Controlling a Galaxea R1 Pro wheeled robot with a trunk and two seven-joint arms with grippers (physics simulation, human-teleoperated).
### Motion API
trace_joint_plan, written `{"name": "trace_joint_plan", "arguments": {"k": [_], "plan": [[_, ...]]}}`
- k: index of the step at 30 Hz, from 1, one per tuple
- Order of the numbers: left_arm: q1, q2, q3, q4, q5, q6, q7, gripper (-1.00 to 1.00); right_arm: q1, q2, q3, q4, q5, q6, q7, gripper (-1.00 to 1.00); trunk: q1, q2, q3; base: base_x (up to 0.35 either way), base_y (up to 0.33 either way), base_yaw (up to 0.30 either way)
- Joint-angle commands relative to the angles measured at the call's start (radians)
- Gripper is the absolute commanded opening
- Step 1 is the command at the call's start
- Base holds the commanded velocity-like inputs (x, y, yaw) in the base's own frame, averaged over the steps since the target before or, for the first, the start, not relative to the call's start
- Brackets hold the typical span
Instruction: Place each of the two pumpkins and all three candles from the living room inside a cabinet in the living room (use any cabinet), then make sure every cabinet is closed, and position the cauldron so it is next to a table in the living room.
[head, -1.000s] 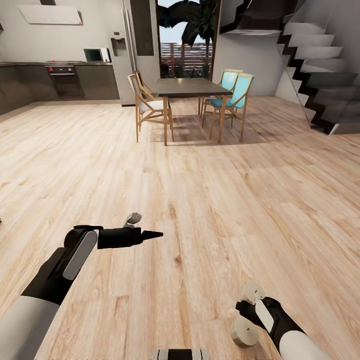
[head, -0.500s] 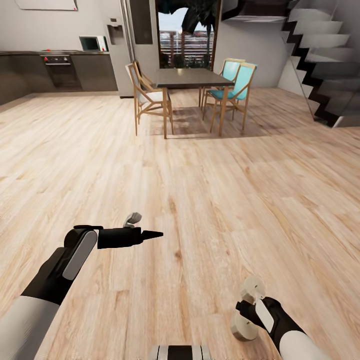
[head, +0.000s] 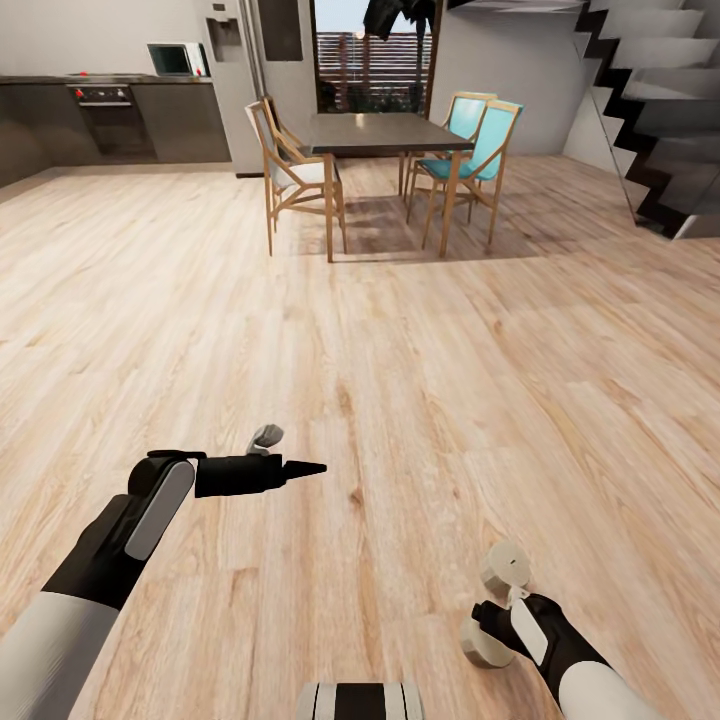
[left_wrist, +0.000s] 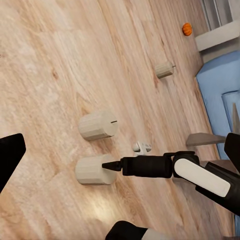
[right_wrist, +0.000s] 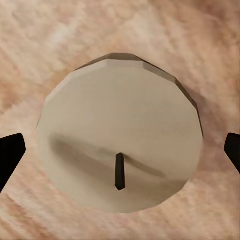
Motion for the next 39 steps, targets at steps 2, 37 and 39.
{"name": "trace_joint_plan", "arguments": {"k": [2, 37, 39], "plan": [[-0.001, 0.001, -0.001, 0.000, -0.002, 0.003, -0.004, 1.00, 0.000, 0.000, -0.001, -0.002, -0.010, 0.004, -0.007, 1.00, 0.000, 0.000, -0.001, 0.000, 0.000, 0.000], [0.001, 0.001, -0.001, -0.002, -0.002, 0.003, -0.005, 1.00, 0.000, 0.003, 0.000, -0.001, -0.008, 0.004, -0.007, 1.00, 0.003, -0.002, -0.024, 0.000, 0.000, 0.000], [0.001, 0.001, -0.001, -0.002, -0.002, 0.003, -0.006, 1.00, 0.000, 0.003, 0.000, -0.001, -0.008, 0.004, -0.007, 1.00, 0.003, -0.002, -0.024, 0.000, 0.000, 0.000]]}}
